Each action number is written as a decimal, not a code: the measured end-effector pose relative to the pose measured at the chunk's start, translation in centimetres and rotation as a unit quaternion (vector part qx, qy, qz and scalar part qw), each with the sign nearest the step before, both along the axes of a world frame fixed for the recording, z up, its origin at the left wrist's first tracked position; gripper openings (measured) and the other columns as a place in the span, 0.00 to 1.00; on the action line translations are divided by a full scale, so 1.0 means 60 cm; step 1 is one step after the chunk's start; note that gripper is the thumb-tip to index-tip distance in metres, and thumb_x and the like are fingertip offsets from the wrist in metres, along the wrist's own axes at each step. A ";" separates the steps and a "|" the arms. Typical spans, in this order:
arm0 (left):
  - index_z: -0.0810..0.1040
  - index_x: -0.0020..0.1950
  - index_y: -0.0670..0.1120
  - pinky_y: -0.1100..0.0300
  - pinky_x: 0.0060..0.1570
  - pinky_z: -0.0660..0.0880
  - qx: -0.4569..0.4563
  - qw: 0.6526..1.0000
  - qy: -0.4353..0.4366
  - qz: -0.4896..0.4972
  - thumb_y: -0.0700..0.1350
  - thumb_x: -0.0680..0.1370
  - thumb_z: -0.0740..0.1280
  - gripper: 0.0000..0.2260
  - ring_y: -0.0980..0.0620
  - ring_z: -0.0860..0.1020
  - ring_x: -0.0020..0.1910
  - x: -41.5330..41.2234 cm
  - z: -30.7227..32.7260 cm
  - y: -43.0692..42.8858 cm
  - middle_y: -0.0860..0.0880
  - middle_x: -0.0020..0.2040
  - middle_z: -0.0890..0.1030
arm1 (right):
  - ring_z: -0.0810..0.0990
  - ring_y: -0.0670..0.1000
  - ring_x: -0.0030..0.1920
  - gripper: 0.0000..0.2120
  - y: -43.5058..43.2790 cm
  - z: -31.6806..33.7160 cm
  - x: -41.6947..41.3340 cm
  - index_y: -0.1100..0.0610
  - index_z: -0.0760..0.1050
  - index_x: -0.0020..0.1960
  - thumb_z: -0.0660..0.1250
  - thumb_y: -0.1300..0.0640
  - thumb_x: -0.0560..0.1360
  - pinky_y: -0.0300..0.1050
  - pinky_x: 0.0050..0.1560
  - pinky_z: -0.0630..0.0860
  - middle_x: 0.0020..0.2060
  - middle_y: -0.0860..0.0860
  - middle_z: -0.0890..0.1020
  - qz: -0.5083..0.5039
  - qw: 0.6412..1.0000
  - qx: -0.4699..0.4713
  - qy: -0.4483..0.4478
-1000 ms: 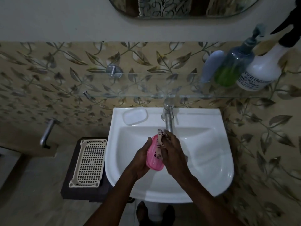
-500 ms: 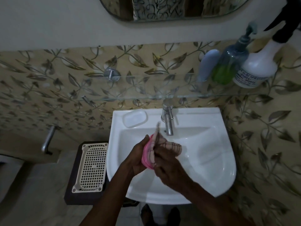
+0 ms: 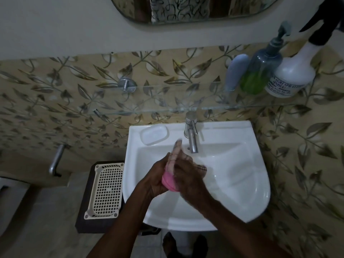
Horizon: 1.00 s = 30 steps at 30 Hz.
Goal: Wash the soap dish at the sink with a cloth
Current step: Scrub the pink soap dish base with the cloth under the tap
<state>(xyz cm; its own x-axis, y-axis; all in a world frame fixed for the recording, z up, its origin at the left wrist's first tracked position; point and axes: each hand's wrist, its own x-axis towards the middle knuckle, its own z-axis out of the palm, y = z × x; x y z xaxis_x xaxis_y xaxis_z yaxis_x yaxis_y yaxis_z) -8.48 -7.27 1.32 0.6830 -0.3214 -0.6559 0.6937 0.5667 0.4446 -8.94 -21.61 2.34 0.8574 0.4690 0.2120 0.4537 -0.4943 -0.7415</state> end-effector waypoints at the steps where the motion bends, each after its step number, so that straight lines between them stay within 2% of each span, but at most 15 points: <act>1: 0.76 0.69 0.37 0.46 0.71 0.68 -0.011 1.000 -0.004 0.001 0.56 0.81 0.57 0.27 0.40 0.76 0.66 -0.003 0.009 -0.003 0.38 0.67 0.77 | 0.78 0.57 0.59 0.14 0.000 -0.004 -0.012 0.69 0.77 0.59 0.59 0.67 0.77 0.49 0.64 0.74 0.56 0.63 0.81 0.058 0.998 -0.006 -0.030; 2: 0.76 0.68 0.37 0.46 0.70 0.71 -0.007 1.000 0.001 0.009 0.56 0.79 0.59 0.27 0.40 0.78 0.65 -0.006 0.011 -0.007 0.38 0.66 0.79 | 0.79 0.54 0.59 0.14 -0.002 -0.006 -0.013 0.71 0.75 0.60 0.59 0.68 0.77 0.41 0.64 0.73 0.56 0.63 0.80 0.094 0.995 -0.006 -0.012; 4: 0.78 0.65 0.38 0.47 0.59 0.78 -0.013 1.000 -0.006 0.006 0.56 0.79 0.60 0.25 0.40 0.83 0.56 -0.015 0.001 -0.009 0.38 0.58 0.84 | 0.80 0.53 0.57 0.16 -0.014 0.003 0.017 0.71 0.75 0.61 0.60 0.70 0.76 0.34 0.61 0.70 0.56 0.62 0.80 0.042 0.998 -0.013 0.034; 6: 0.77 0.66 0.40 0.47 0.57 0.79 -0.001 1.000 -0.019 0.017 0.57 0.83 0.55 0.24 0.41 0.83 0.54 -0.014 0.001 -0.008 0.38 0.58 0.84 | 0.81 0.56 0.54 0.15 -0.012 -0.001 0.027 0.67 0.79 0.58 0.61 0.72 0.74 0.40 0.59 0.74 0.55 0.61 0.81 -0.061 0.998 0.013 0.032; 8: 0.77 0.67 0.41 0.49 0.55 0.81 0.047 0.998 -0.034 0.028 0.57 0.84 0.53 0.24 0.42 0.84 0.55 -0.010 -0.004 -0.008 0.39 0.59 0.84 | 0.78 0.54 0.59 0.16 0.002 0.003 0.013 0.65 0.78 0.62 0.60 0.71 0.77 0.50 0.62 0.76 0.59 0.59 0.79 -0.111 0.992 0.015 0.049; 10: 0.78 0.66 0.44 0.52 0.52 0.82 0.102 0.992 -0.072 0.034 0.56 0.84 0.54 0.22 0.43 0.84 0.56 -0.014 -0.005 -0.021 0.40 0.59 0.85 | 0.79 0.50 0.59 0.15 0.010 -0.002 0.010 0.63 0.77 0.63 0.59 0.67 0.79 0.39 0.58 0.77 0.56 0.55 0.80 -0.172 0.980 0.036 0.091; 12: 0.82 0.61 0.51 0.53 0.50 0.82 0.148 0.983 -0.106 0.031 0.58 0.82 0.56 0.19 0.44 0.85 0.55 -0.022 -0.015 -0.031 0.43 0.57 0.86 | 0.83 0.49 0.47 0.12 0.011 -0.003 0.017 0.64 0.78 0.59 0.59 0.67 0.80 0.22 0.40 0.73 0.44 0.49 0.79 -0.257 0.948 0.060 0.179; 14: 0.83 0.56 0.55 0.54 0.48 0.83 0.182 0.975 -0.121 0.046 0.61 0.79 0.57 0.18 0.46 0.86 0.52 -0.020 -0.017 -0.033 0.45 0.53 0.88 | 0.82 0.48 0.44 0.10 0.017 0.000 0.014 0.64 0.78 0.56 0.60 0.66 0.79 0.23 0.39 0.72 0.43 0.49 0.79 -0.284 0.937 0.030 0.203; 16: 0.79 0.61 0.59 0.49 0.53 0.82 0.202 0.968 -0.132 0.065 0.60 0.81 0.55 0.17 0.45 0.85 0.54 -0.012 -0.026 -0.030 0.47 0.52 0.88 | 0.82 0.51 0.46 0.09 0.019 0.009 0.006 0.63 0.79 0.51 0.60 0.65 0.78 0.24 0.41 0.69 0.46 0.54 0.82 -0.262 0.944 -0.027 0.201; 18: 0.72 0.70 0.60 0.47 0.58 0.80 0.214 0.961 -0.163 0.071 0.57 0.84 0.52 0.17 0.45 0.84 0.57 -0.005 -0.028 -0.033 0.47 0.56 0.87 | 0.81 0.50 0.38 0.09 0.019 0.014 0.031 0.61 0.80 0.43 0.61 0.66 0.77 0.25 0.33 0.66 0.41 0.56 0.83 -0.266 0.941 -0.031 0.206; 20: 0.70 0.72 0.61 0.49 0.57 0.81 0.229 0.953 -0.185 0.074 0.57 0.84 0.51 0.18 0.46 0.84 0.56 0.005 -0.024 -0.039 0.47 0.57 0.86 | 0.80 0.46 0.33 0.10 0.017 0.021 0.057 0.64 0.81 0.43 0.62 0.64 0.78 0.25 0.31 0.69 0.39 0.56 0.84 -0.307 0.926 -0.009 0.221; 24: 0.82 0.60 0.58 0.47 0.52 0.80 0.211 0.953 -0.142 0.166 0.58 0.84 0.52 0.19 0.42 0.84 0.48 0.034 -0.022 -0.025 0.42 0.48 0.87 | 0.81 0.55 0.46 0.09 0.045 0.023 -0.004 0.61 0.82 0.44 0.63 0.66 0.75 0.45 0.48 0.78 0.43 0.57 0.84 -0.236 0.949 -0.027 0.206; 27: 0.78 0.64 0.46 0.52 0.43 0.83 0.192 0.959 -0.126 0.163 0.61 0.82 0.54 0.24 0.44 0.86 0.45 0.029 -0.019 -0.029 0.41 0.46 0.87 | 0.83 0.56 0.43 0.07 0.040 0.025 0.020 0.64 0.82 0.42 0.65 0.67 0.75 0.29 0.38 0.72 0.40 0.58 0.84 -0.285 0.942 -0.021 0.178; 28: 0.78 0.62 0.45 0.54 0.42 0.83 0.188 0.959 -0.134 0.164 0.61 0.82 0.53 0.25 0.45 0.86 0.45 0.033 -0.025 -0.029 0.43 0.46 0.88 | 0.83 0.56 0.43 0.07 0.036 0.025 0.039 0.65 0.82 0.43 0.65 0.68 0.75 0.29 0.37 0.69 0.40 0.59 0.84 -0.315 0.935 0.002 0.164; 30: 0.77 0.65 0.41 0.49 0.51 0.82 0.190 0.956 -0.122 0.186 0.60 0.83 0.53 0.26 0.43 0.85 0.50 0.036 -0.008 -0.024 0.40 0.50 0.87 | 0.82 0.55 0.45 0.07 0.044 0.032 0.040 0.65 0.82 0.45 0.65 0.69 0.75 0.31 0.41 0.71 0.42 0.58 0.83 -0.313 0.938 0.024 0.147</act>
